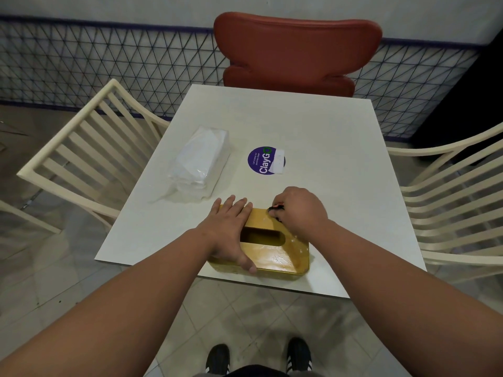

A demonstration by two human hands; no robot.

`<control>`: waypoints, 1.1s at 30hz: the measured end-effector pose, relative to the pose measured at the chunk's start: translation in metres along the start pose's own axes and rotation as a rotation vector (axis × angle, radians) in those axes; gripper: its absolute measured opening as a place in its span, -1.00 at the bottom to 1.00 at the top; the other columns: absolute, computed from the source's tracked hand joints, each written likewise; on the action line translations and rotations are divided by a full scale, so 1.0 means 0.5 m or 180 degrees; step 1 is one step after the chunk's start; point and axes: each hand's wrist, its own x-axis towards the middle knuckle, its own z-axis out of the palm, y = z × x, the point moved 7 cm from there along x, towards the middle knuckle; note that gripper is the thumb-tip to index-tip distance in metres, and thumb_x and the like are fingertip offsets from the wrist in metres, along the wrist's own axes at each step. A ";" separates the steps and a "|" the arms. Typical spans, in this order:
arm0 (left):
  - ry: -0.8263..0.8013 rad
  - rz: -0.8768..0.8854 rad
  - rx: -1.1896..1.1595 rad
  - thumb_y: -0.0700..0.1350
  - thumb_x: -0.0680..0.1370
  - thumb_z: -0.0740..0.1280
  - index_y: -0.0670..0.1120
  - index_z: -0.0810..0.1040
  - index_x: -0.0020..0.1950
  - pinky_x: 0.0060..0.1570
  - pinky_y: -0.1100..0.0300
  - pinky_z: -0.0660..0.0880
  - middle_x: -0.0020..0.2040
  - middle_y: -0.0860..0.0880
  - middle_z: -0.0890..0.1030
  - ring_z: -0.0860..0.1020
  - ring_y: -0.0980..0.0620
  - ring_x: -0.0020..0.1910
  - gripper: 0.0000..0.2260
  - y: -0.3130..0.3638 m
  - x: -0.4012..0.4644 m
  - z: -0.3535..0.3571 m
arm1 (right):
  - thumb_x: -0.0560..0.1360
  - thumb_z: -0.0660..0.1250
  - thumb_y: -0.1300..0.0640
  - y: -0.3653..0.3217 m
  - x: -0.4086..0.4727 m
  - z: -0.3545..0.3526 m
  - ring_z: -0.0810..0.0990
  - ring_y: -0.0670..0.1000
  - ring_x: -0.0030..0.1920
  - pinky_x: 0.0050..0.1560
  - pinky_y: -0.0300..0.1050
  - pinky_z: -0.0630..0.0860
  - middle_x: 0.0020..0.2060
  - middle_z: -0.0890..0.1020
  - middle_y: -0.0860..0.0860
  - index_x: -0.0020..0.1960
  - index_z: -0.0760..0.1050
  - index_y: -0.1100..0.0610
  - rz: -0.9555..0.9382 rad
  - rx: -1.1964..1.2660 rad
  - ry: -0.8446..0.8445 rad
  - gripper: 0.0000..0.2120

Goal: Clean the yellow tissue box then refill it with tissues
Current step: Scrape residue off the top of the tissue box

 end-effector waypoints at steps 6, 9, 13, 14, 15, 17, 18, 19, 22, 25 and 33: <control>-0.0006 -0.0002 0.0005 0.54 0.13 0.35 -0.03 -0.22 0.56 0.48 -0.16 -0.24 0.58 -0.03 -0.16 -0.26 -0.09 0.53 0.27 -0.001 -0.001 0.000 | 0.51 0.31 -0.10 -0.004 0.000 -0.001 0.54 0.03 -0.01 -0.17 -0.14 0.41 -0.03 0.59 -0.02 0.08 0.63 -0.02 0.0053 -0.0055 0.0101 -0.75; -0.0010 0.0001 0.0003 0.54 0.12 0.35 -0.03 -0.22 0.56 0.48 -0.17 -0.23 0.58 -0.03 -0.16 -0.26 -0.09 0.53 0.27 0.001 0.000 -0.001 | 0.52 0.30 -0.10 -0.012 0.001 0.001 0.53 0.03 -0.02 -0.17 -0.13 0.42 -0.04 0.58 -0.02 0.09 0.63 -0.01 -0.0060 -0.0115 0.0088 -0.75; -0.0003 0.0000 -0.0008 0.55 0.12 0.34 -0.01 -0.21 0.56 0.48 -0.17 -0.22 0.58 -0.03 -0.16 -0.26 -0.10 0.53 0.27 -0.002 0.001 0.001 | 0.52 0.29 -0.11 -0.052 0.001 0.019 0.53 0.03 -0.03 -0.14 -0.10 0.47 -0.06 0.56 -0.02 0.13 0.61 -0.02 -0.0374 -0.0244 -0.0037 -0.73; -0.0003 0.0005 -0.0006 0.55 0.11 0.34 -0.01 -0.21 0.56 0.48 -0.18 -0.22 0.58 -0.03 -0.15 -0.26 -0.10 0.53 0.27 -0.002 0.000 0.001 | 0.52 0.29 -0.10 -0.044 0.005 0.014 0.53 0.04 -0.03 -0.14 -0.10 0.47 -0.06 0.57 -0.02 0.12 0.62 -0.02 -0.0305 -0.0266 0.0015 -0.73; -0.0005 0.0010 -0.0004 0.55 0.11 0.33 -0.01 -0.21 0.56 0.48 -0.18 -0.22 0.58 -0.03 -0.15 -0.26 -0.10 0.53 0.27 -0.002 0.000 0.001 | 0.52 0.29 -0.10 -0.031 0.008 0.007 0.54 0.04 -0.03 -0.14 -0.10 0.47 -0.06 0.57 -0.02 0.10 0.62 -0.01 -0.0210 -0.0278 0.0059 -0.74; -0.0007 0.0015 0.0004 0.55 0.11 0.33 -0.02 -0.21 0.56 0.48 -0.18 -0.22 0.58 -0.03 -0.15 -0.25 -0.10 0.53 0.27 -0.001 -0.001 0.001 | 0.52 0.31 -0.10 0.004 0.012 -0.006 0.54 0.05 -0.01 -0.13 -0.10 0.48 -0.04 0.57 -0.01 0.07 0.63 0.00 -0.0030 -0.0278 0.0046 -0.75; -0.0010 0.0013 0.0012 0.55 0.11 0.33 -0.02 -0.22 0.56 0.48 -0.18 -0.22 0.58 -0.03 -0.15 -0.25 -0.10 0.53 0.27 -0.001 -0.001 0.000 | 0.51 0.32 -0.10 0.025 0.011 -0.010 0.54 0.05 0.00 -0.11 -0.10 0.49 -0.04 0.57 -0.01 0.06 0.63 0.01 0.0056 -0.0250 0.0008 -0.75; -0.0022 0.0006 0.0024 0.55 0.11 0.33 -0.02 -0.22 0.56 0.47 -0.18 -0.23 0.58 -0.03 -0.15 -0.25 -0.10 0.53 0.27 -0.001 -0.001 -0.001 | 0.49 0.33 -0.10 0.048 0.008 -0.014 0.54 0.05 0.01 -0.11 -0.10 0.49 -0.04 0.58 -0.01 0.04 0.64 0.01 0.0150 -0.0197 -0.0019 -0.76; -0.0073 -0.0034 0.0198 0.55 0.12 0.33 -0.03 -0.24 0.56 0.46 -0.21 -0.26 0.58 -0.06 -0.18 -0.29 -0.13 0.52 0.28 0.005 0.000 -0.007 | 0.46 0.39 -0.06 0.117 -0.016 -0.025 0.56 0.04 -0.04 -0.17 -0.12 0.46 -0.12 0.60 -0.03 -0.03 0.66 0.01 0.0455 0.0230 0.0097 -0.82; -0.0029 0.0067 0.0320 0.55 0.10 0.33 -0.04 -0.27 0.55 0.45 -0.23 -0.25 0.57 -0.07 -0.22 -0.32 -0.14 0.51 0.30 0.035 0.009 -0.020 | 0.44 0.42 -0.05 0.149 -0.034 -0.032 0.56 -0.02 -0.10 -0.20 -0.14 0.44 -0.22 0.57 -0.11 -0.09 0.67 -0.01 0.0571 0.0656 0.0262 -0.86; -0.0028 0.0102 0.0224 0.52 0.14 0.35 -0.03 -0.25 0.55 0.46 -0.21 -0.22 0.58 -0.05 -0.20 -0.27 -0.12 0.53 0.26 0.072 0.022 0.001 | 0.43 0.41 -0.09 0.108 -0.045 -0.005 0.53 0.00 -0.06 -0.12 -0.10 0.48 -0.14 0.57 -0.05 -0.01 0.66 -0.02 0.0269 0.0523 0.0071 -0.79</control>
